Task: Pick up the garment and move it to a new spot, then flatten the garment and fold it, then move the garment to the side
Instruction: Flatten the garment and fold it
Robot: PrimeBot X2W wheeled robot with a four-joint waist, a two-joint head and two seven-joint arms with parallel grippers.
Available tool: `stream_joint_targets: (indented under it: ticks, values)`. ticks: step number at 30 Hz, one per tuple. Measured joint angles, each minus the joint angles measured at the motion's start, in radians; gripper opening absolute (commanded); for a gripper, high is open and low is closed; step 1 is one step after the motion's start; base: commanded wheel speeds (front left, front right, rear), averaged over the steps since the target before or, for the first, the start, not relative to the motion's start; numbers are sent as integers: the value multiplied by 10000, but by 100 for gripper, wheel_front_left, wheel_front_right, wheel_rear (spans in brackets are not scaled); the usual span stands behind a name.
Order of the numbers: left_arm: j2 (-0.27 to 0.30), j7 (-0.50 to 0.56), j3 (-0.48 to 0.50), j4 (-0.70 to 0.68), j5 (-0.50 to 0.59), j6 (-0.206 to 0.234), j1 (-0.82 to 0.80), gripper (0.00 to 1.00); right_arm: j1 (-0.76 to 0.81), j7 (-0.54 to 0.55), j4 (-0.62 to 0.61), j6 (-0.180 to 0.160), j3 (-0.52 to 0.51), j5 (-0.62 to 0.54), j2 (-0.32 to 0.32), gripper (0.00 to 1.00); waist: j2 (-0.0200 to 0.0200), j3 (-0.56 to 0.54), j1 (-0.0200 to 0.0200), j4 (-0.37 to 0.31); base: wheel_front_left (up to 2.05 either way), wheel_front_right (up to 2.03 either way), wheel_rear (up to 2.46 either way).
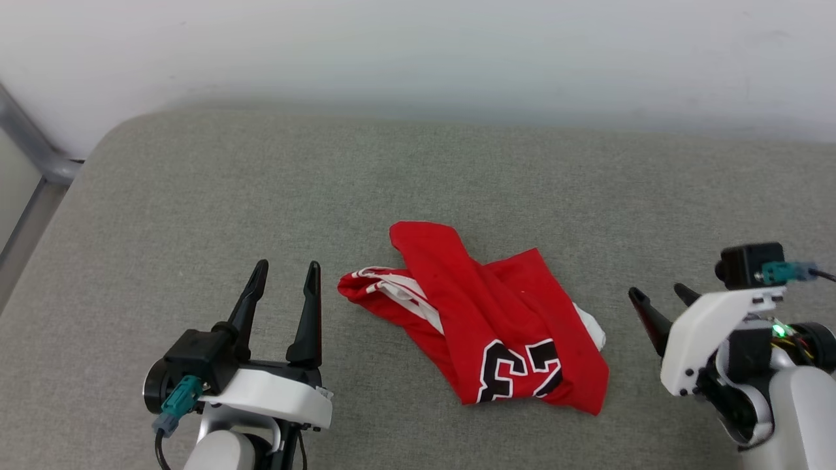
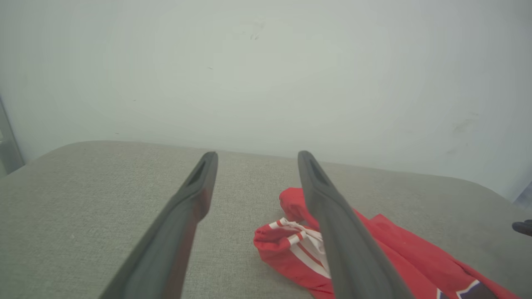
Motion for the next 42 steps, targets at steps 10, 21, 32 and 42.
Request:
stream_joint_targets:
  ticks: [10,21,32,42]
  values:
    - [-299,0,253,12,249,-387,-365,100,-2522,1267,2036,0,2010,922,-495,100,0,782,1,575,0,0,0]
    - [-552,0,389,123,407,-690,-751,100,-4607,1620,5438,0,3394,1404,-311,100,0,1411,2,894,0,0,0]
    - [-690,0,514,284,487,-859,-812,100,-5503,2044,7331,0,4552,2360,-336,0,0,1346,0,1028,0,0,0]
    - [-729,0,685,320,506,-861,-675,100,-6308,550,7008,2,5352,2819,-817,0,0,1021,0,868,0,0,0]
